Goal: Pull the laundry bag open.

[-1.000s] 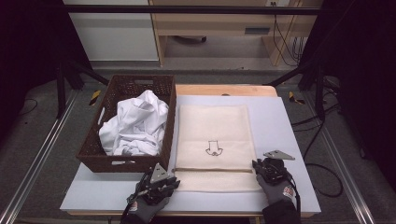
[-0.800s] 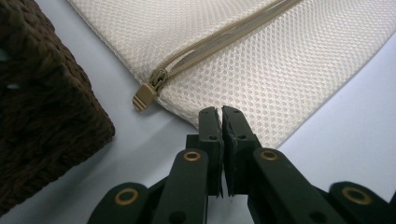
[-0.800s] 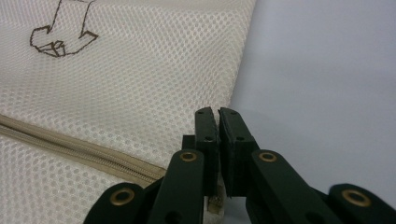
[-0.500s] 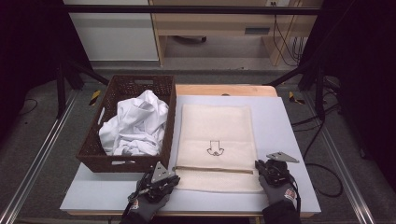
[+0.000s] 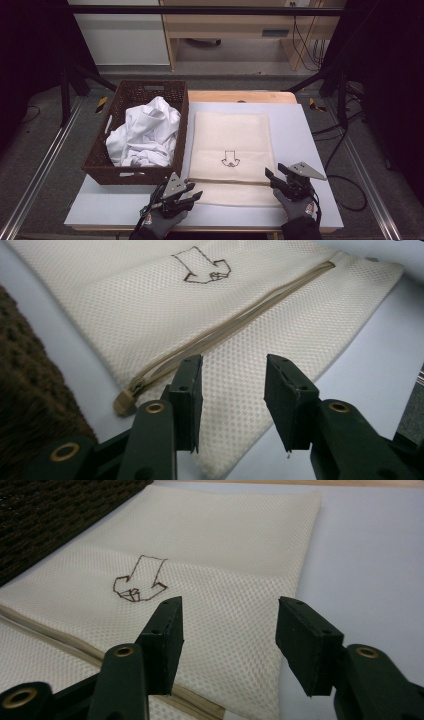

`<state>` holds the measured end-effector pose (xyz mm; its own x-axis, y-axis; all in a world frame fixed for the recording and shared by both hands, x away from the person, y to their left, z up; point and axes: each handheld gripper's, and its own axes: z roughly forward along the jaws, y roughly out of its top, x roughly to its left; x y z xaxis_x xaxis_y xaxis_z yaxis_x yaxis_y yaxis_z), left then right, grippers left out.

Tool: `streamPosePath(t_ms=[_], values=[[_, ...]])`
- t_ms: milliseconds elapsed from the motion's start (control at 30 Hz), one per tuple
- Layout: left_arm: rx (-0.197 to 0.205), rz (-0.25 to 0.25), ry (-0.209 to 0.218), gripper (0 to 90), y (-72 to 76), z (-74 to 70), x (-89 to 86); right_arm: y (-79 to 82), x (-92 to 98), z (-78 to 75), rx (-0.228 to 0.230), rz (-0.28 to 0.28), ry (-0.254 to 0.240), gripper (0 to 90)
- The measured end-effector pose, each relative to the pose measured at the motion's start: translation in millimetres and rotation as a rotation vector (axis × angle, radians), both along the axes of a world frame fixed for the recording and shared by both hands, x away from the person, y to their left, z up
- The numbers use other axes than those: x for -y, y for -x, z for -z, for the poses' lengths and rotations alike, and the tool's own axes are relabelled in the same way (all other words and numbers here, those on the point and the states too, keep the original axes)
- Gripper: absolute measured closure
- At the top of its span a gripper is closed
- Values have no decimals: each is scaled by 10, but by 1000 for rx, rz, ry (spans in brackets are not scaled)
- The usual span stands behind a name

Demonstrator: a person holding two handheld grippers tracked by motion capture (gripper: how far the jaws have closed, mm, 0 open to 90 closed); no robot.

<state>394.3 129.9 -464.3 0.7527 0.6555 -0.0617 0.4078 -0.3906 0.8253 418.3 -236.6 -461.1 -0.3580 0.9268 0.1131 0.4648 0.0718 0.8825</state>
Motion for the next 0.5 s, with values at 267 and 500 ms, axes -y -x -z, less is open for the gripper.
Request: streamPosePath(t_ms=[267, 500], values=[[10, 35, -25, 531, -26, 3, 166, -3, -173, -66, 9, -48, 1, 414], [6, 63, -55, 524, -52, 42, 302, -15, -297, -93, 4, -79, 11, 391]])
